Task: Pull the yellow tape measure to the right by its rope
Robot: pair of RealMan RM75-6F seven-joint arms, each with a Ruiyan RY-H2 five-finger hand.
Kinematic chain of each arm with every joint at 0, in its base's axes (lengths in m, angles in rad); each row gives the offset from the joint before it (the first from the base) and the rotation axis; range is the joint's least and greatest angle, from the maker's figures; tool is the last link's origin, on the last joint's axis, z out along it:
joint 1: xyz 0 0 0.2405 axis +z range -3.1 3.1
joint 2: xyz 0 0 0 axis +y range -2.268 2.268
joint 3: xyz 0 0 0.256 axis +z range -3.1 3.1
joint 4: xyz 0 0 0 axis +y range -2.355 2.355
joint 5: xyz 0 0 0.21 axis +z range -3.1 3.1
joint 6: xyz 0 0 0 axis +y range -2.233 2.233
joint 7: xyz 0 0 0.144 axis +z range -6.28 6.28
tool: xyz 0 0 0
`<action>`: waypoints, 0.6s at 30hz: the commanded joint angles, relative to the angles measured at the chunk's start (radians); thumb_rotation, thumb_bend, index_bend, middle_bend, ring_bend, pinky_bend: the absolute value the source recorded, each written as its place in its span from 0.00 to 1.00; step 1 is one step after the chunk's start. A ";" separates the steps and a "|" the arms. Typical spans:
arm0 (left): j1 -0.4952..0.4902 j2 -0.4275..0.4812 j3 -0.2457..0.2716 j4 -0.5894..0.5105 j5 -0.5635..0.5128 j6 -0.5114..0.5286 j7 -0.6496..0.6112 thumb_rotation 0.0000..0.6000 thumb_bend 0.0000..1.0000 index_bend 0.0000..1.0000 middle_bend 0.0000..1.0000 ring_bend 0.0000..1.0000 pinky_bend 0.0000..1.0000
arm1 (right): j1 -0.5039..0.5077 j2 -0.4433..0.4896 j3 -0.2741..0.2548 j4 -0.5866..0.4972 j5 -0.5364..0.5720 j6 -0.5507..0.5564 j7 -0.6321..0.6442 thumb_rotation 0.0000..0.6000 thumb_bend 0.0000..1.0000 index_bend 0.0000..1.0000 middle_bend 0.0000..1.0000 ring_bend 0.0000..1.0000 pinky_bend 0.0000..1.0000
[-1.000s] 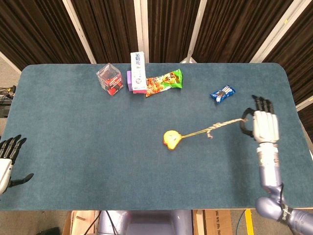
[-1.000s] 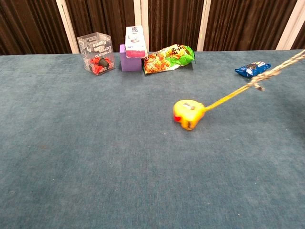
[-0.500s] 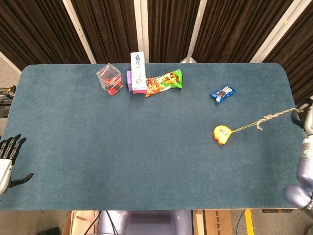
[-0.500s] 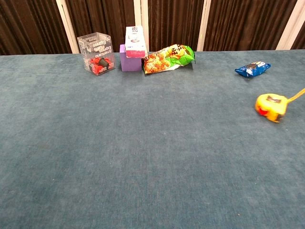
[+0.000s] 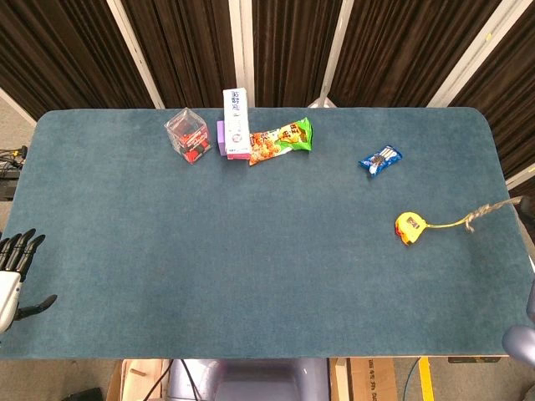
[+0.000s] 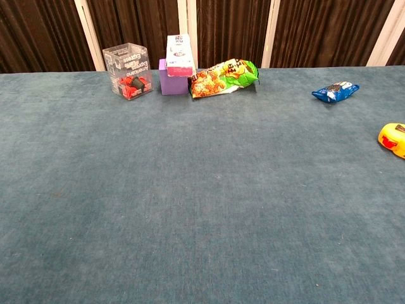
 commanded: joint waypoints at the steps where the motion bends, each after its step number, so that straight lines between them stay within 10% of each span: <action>1: 0.001 0.000 0.000 0.000 0.002 0.003 0.002 1.00 0.00 0.00 0.00 0.00 0.00 | -0.029 0.016 -0.029 -0.075 -0.048 0.028 0.014 1.00 0.43 0.00 0.00 0.00 0.00; 18: 0.013 0.004 -0.001 0.007 -0.001 0.021 0.009 1.00 0.00 0.00 0.00 0.00 0.00 | -0.263 0.061 -0.339 -0.330 -0.663 0.344 0.109 1.00 0.33 0.00 0.00 0.00 0.00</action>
